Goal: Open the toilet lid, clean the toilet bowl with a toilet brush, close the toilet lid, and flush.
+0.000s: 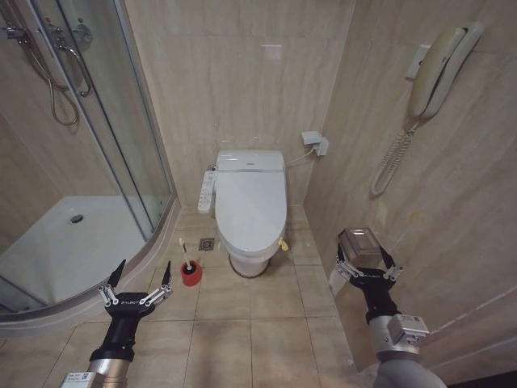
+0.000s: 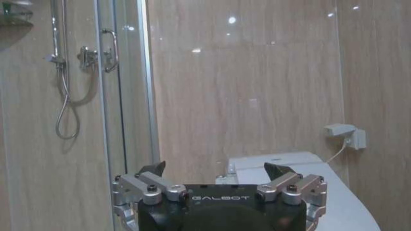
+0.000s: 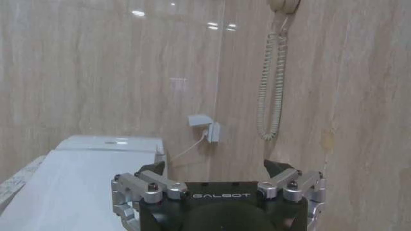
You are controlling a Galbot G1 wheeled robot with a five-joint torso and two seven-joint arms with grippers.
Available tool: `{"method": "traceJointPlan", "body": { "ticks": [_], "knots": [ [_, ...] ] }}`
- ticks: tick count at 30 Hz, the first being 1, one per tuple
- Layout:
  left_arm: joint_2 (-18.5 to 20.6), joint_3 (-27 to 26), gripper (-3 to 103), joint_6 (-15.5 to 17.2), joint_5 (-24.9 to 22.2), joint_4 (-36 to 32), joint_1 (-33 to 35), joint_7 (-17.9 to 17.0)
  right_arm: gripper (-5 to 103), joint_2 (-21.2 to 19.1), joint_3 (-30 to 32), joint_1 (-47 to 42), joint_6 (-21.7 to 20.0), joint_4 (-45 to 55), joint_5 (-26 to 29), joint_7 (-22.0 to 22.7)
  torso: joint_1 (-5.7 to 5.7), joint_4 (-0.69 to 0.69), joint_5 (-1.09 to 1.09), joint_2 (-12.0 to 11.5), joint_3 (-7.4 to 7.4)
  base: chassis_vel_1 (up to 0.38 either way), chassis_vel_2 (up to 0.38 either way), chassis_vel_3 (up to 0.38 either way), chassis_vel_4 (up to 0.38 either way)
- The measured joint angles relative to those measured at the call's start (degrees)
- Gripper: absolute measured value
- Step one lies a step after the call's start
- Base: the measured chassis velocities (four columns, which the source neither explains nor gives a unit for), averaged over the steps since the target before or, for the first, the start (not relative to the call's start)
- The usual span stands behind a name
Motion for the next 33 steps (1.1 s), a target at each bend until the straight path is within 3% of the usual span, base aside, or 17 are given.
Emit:
{"method": "traceJointPlan", "body": {
  "ticks": [33],
  "knots": [
    [0.0,0.0,100,0.0,0.0,0.0,-0.01,0.0,100,0.0,0.0,0.01,0.0,0.0,0.0,0.0,0.03,-0.02,0.01,0.0,0.01,0.0,0.0,0.0,0.0]
  ]
}}
